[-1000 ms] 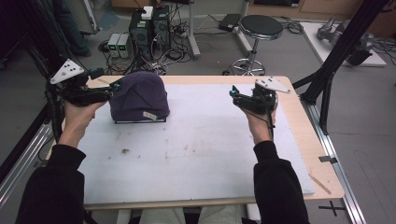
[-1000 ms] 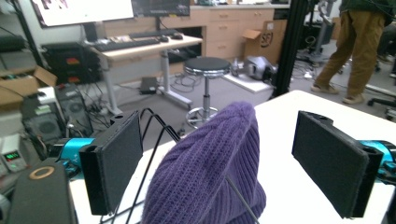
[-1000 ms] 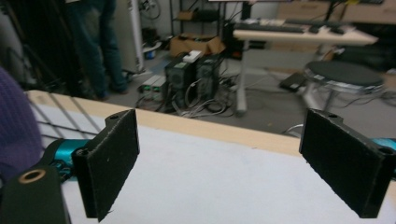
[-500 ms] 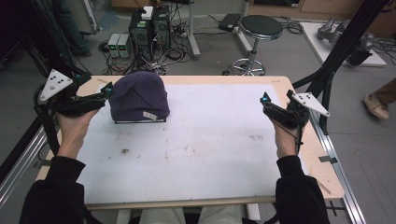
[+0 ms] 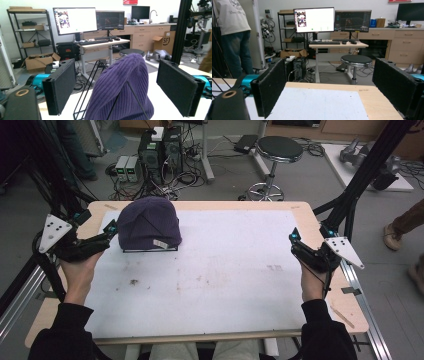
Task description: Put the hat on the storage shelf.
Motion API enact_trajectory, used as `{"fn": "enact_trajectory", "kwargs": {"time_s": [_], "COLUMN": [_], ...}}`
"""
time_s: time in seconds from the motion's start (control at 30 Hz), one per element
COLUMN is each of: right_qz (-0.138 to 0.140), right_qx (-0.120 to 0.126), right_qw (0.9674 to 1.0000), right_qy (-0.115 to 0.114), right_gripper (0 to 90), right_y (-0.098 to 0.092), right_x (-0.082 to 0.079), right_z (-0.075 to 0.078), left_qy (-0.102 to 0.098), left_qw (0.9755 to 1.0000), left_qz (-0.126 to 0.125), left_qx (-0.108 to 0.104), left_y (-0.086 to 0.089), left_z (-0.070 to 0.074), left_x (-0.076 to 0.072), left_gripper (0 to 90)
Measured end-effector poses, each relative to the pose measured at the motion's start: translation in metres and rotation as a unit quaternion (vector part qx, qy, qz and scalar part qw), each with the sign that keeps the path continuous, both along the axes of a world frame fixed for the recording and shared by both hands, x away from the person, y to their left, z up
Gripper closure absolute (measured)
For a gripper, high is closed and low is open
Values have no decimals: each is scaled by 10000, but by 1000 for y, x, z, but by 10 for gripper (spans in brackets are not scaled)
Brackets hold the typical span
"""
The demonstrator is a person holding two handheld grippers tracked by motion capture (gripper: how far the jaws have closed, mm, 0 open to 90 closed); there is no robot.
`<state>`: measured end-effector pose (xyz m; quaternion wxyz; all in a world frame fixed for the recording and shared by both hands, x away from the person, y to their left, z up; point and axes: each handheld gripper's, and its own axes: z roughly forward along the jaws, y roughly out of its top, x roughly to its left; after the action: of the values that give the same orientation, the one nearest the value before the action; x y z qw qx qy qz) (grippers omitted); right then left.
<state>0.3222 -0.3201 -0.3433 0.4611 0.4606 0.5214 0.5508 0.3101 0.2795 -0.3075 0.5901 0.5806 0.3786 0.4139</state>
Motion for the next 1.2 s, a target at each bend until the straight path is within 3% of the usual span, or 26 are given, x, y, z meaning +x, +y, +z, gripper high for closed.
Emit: {"fn": "enact_trajectory", "kwargs": {"time_s": [0.4,0.83,1.07,1.2], "right_qz": [-111,-88,-35,-57], "right_qx": [20,-41,-58,-183], "right_qw": [9999,9991,9988,9986], "right_qy": [114,416,485,491], "right_gripper": [115,115,115,115], "right_y": [-11,-10,-3,-2], "right_x": [-16,-22,-23,-23], "right_z": [-26,-72,-83,-84], "left_qy": [-125,281,441,530], "left_qw": [9993,9973,9965,9955], "left_qz": [313,540,557,628], "left_qx": [-157,-412,-438,-476], "left_y": [5,7,5,5], "left_z": [-25,-80,-100,-110], "left_x": [-23,-30,-35,-37], "left_gripper": [166,166,165,165]}}
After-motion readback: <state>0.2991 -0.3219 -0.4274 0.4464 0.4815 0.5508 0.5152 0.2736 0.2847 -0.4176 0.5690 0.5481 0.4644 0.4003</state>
